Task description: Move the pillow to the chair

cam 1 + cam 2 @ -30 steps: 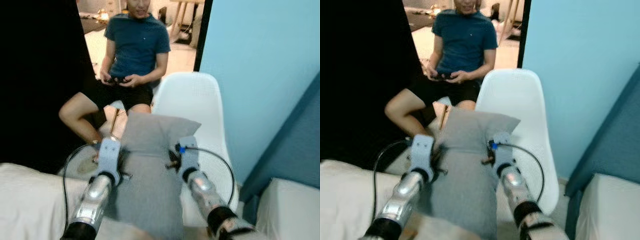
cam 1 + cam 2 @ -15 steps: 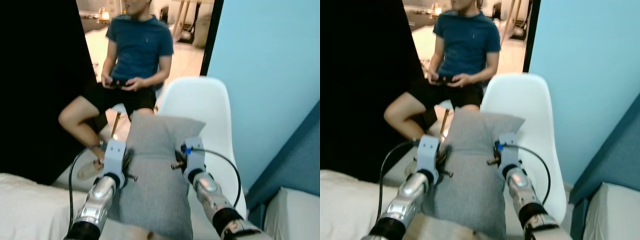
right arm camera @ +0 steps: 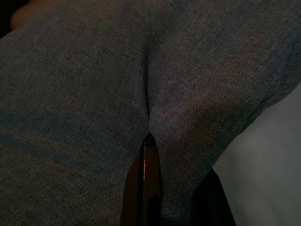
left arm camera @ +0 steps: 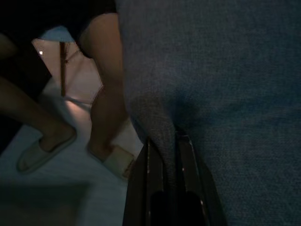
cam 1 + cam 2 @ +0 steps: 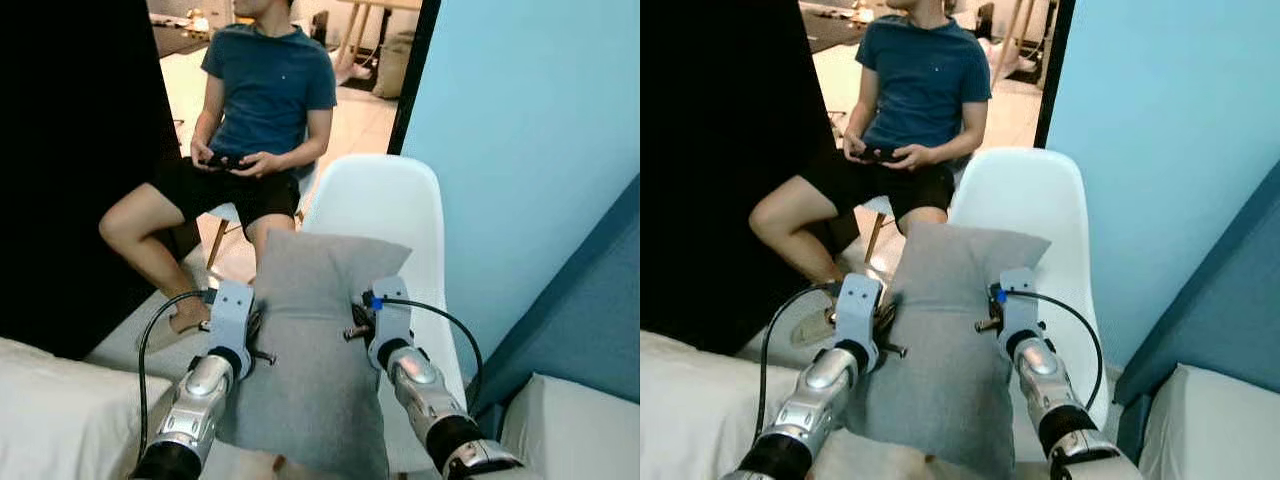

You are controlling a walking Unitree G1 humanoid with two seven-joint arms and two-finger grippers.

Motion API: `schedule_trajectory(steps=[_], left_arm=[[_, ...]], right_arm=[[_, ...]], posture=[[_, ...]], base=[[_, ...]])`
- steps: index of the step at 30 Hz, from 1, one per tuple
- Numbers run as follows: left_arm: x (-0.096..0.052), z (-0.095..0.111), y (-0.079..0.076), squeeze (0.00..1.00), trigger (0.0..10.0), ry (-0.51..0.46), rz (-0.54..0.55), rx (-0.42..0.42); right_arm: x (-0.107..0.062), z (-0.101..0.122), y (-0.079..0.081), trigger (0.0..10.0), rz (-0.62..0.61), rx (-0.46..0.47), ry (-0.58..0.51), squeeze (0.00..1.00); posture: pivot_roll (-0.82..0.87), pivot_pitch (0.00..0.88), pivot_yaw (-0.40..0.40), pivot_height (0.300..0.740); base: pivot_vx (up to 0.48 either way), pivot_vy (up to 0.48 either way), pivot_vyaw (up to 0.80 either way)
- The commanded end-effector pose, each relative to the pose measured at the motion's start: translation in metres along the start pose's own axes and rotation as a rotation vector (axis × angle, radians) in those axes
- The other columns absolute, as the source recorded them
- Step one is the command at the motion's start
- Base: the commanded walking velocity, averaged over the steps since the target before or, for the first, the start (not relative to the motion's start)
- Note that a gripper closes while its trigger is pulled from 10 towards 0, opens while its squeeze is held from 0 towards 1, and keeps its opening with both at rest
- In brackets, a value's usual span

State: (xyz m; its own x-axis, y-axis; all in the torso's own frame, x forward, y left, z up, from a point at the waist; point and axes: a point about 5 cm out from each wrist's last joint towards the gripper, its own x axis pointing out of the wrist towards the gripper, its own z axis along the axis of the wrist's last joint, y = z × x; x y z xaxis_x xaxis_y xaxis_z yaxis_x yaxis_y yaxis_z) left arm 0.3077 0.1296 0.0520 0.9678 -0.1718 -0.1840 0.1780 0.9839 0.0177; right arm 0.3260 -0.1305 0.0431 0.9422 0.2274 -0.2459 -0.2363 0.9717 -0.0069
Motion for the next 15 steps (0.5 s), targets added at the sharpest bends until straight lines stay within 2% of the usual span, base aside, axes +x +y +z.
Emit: schedule_trajectory(steps=[1,15], left_arm=[[-0.0044,-0.0005,0.0321,0.0,10.0,0.003,0.149,-0.013],[-0.0036,-0.0012,0.04,0.0,10.0,0.031,0.147,0.012]], right_arm=[[-0.0076,-0.0022,-0.0335,10.0,-0.138,0.001,0.016,0.0],[-0.0017,0.0044,-0.029,10.0,-0.132,0.01,0.014,0.0]], posture=[[0.0,0.05,-0.025,0.722],[0.01,0.055,-0.026,0.722]], base=[[0.0,0.0,0.0],[0.0,0.0,0.0]])
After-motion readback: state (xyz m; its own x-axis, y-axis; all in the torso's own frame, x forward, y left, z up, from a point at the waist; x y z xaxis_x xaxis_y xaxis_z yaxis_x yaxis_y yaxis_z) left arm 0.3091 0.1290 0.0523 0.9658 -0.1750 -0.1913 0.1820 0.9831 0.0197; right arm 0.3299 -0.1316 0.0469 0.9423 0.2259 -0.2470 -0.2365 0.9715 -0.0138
